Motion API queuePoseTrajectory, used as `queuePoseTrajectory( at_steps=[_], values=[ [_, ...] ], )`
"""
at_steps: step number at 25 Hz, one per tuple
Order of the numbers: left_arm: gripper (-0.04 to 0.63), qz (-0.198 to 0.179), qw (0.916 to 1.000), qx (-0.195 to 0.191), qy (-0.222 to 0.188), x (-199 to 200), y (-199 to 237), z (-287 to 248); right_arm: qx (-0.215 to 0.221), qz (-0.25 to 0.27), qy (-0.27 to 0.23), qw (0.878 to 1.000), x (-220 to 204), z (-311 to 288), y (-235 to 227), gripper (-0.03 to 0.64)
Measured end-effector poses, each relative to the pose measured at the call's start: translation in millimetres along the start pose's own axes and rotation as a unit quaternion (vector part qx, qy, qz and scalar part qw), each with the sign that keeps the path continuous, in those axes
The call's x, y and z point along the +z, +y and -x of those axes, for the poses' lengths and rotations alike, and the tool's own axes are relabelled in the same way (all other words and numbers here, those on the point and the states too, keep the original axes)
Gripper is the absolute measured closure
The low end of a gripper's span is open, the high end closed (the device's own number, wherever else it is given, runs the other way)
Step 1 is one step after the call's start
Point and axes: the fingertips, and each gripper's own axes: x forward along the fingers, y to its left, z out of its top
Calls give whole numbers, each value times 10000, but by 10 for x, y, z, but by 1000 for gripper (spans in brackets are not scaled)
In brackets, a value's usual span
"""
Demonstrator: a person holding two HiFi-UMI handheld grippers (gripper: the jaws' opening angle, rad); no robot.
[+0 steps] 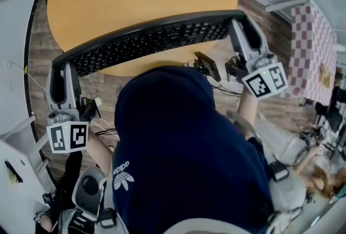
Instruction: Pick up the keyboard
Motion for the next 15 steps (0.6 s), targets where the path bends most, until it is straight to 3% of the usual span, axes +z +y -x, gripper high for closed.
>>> queuePoseTrajectory(
  at_steps=[15],
  values=[
    [425, -13, 10000, 71, 3, -22, -7, 20, 16, -24, 69, 10000, -47, -21, -21, 474]
  ],
)
